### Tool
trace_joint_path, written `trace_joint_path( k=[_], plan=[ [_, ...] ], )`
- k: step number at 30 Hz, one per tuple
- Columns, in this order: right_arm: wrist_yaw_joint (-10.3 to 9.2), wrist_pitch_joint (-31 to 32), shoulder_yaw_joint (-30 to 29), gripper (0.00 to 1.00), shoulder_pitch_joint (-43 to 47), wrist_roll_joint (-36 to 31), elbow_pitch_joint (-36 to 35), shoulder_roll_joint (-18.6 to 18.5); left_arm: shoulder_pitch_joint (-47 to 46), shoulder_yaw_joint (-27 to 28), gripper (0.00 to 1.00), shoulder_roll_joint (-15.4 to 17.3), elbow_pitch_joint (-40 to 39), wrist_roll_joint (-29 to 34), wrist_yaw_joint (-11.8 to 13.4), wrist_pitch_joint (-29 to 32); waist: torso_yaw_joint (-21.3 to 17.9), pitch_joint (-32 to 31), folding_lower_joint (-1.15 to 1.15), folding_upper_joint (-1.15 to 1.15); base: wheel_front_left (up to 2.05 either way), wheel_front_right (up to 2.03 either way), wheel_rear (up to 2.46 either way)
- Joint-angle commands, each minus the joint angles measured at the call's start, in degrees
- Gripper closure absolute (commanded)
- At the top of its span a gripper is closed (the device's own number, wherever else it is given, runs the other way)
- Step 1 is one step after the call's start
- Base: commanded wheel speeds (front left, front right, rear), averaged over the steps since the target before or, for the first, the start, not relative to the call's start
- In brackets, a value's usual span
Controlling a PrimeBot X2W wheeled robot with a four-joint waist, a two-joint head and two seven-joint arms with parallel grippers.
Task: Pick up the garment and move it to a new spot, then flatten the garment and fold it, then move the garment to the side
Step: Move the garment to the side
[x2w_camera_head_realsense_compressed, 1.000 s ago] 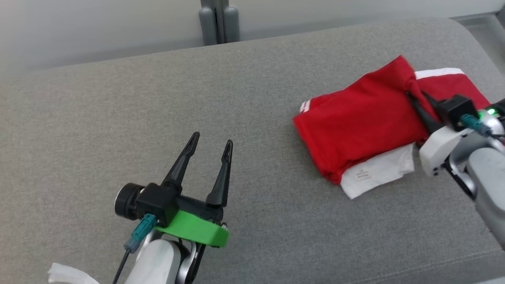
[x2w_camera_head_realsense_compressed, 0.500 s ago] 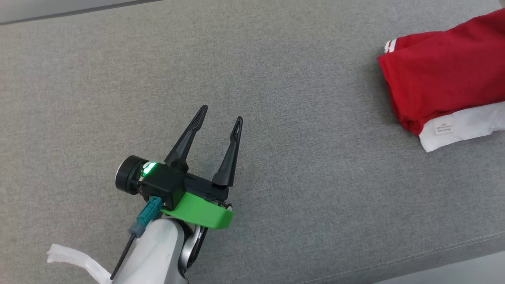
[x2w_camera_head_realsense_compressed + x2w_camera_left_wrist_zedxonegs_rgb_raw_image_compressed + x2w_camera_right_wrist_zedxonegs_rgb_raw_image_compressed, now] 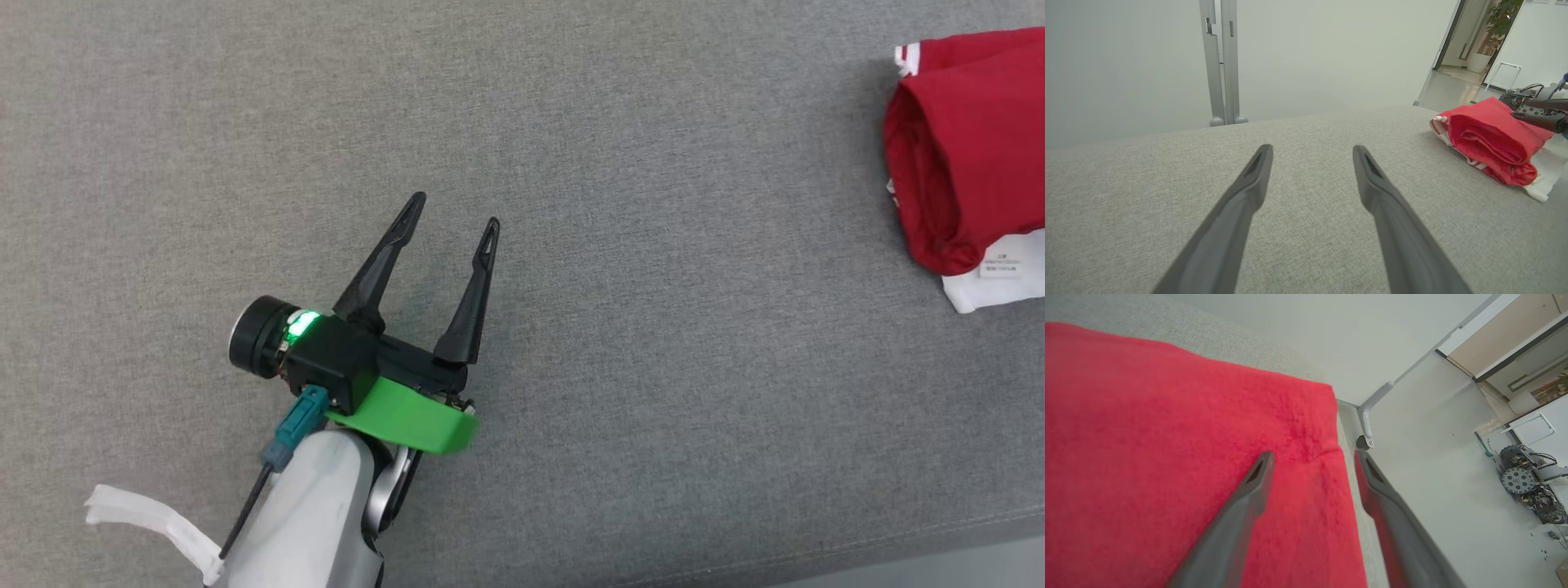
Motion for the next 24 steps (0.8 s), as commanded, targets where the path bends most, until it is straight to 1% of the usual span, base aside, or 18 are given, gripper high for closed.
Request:
trace_joint_path(
  k=[1, 7, 11, 18, 24],
  plan=[
    [-0.1, -0.41, -0.35, 0.0, -0.92, -0.91, 0.41, 0.51, -1.05, 0.66, 0.0, 0.35, 0.14, -0.36, -0.34, 0.0, 0.41, 0.43, 0.0, 0.0, 0.0, 0.0, 0.0],
    [-0.09, -0.39, -1.06, 0.0, -0.64, -3.16, -0.57, 3.26, -0.54, 2.06, 0.0, 0.34, 0.75, -1.07, -0.32, 0.0, 0.22, -1.94, 0.0, 0.0, 0.0, 0.0, 0.0],
    [-0.09, -0.39, -1.42, 0.0, 0.31, -3.1, -3.5, 4.63, 1.13, 2.85, 0.0, 0.34, 0.55, -1.87, 0.05, 0.0, 0.41, -5.38, 0.0, 0.0, 0.0, 0.0, 0.0],
    [-0.09, -0.41, 0.33, 0.0, 3.44, 0.64, -11.59, 8.66, 4.78, 5.2, 0.0, 0.33, 0.05, -3.03, 0.87, 0.01, 1.1, -12.7, 0.0, 0.0, 0.0, 0.0, 0.0],
    [-0.09, -0.37, 2.72, 0.0, 9.76, 5.18, -21.87, 12.23, 8.82, 6.9, 0.0, 0.33, 0.25, -2.41, 1.34, 0.01, 2.93, -18.45, 0.0, 0.0, 0.0, 0.0, 0.0]
  ],
)
